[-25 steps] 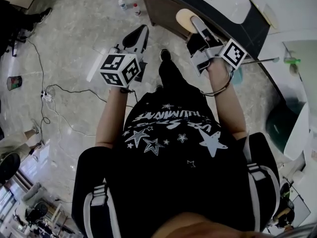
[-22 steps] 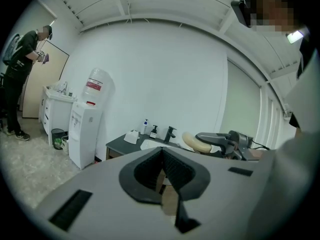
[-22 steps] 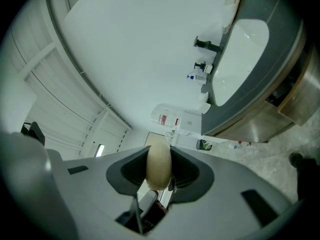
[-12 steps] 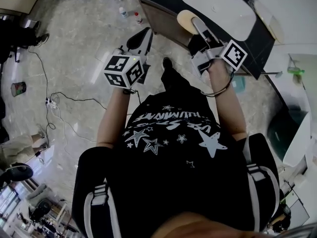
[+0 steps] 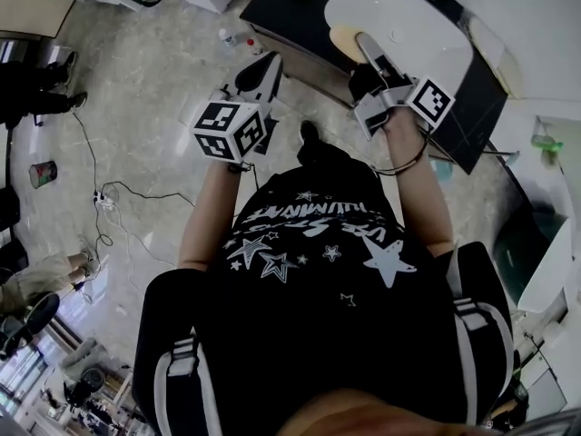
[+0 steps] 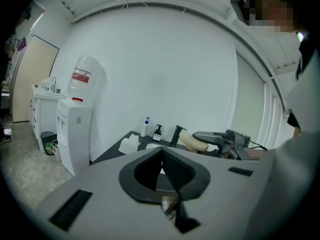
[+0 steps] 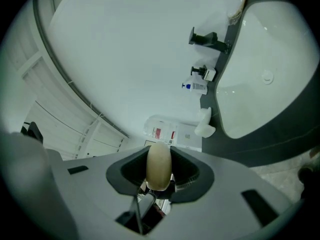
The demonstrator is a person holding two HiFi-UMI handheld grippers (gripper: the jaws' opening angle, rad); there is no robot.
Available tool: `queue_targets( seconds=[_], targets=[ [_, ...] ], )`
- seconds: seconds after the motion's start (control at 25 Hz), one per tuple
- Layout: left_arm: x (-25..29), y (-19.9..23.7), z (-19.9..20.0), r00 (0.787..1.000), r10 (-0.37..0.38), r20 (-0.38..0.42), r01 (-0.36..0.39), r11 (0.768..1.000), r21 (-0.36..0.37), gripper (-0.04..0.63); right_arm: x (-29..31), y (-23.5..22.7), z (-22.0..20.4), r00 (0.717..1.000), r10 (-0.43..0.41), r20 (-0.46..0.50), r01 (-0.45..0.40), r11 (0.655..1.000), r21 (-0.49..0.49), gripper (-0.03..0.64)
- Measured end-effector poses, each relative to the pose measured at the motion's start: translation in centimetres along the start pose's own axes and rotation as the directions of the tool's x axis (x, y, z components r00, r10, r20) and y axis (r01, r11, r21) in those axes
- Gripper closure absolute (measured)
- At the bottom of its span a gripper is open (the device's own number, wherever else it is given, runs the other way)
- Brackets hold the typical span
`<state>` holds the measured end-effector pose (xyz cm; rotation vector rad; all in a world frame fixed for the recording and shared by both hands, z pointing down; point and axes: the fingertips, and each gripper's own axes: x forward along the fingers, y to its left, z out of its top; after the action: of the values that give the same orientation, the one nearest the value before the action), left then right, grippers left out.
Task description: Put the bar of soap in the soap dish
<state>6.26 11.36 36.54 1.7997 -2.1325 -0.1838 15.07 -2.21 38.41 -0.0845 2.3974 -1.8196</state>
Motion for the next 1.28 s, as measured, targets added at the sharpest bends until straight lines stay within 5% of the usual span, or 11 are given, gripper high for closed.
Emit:
queue_targets(
  seconds=[0.68, 1.28],
  targets=[
    [9.3, 4.5, 3.0, 0.999, 0.025, -0.043, -0.025, 1.000, 0.004, 0.583, 7.3, -4.1, 6.4, 0.998, -0.045, -0.034, 0.046, 0.998, 0.042, 0.497],
    [15.9, 9.2, 5.0, 0.990, -0.107, -0.091, 0.109, 0.994, 0.021, 0.583, 11.8, -5.6, 8.8, 0.991, -0.104, 0.083, 0.101, 0.994, 0.032, 0.497]
  ],
)
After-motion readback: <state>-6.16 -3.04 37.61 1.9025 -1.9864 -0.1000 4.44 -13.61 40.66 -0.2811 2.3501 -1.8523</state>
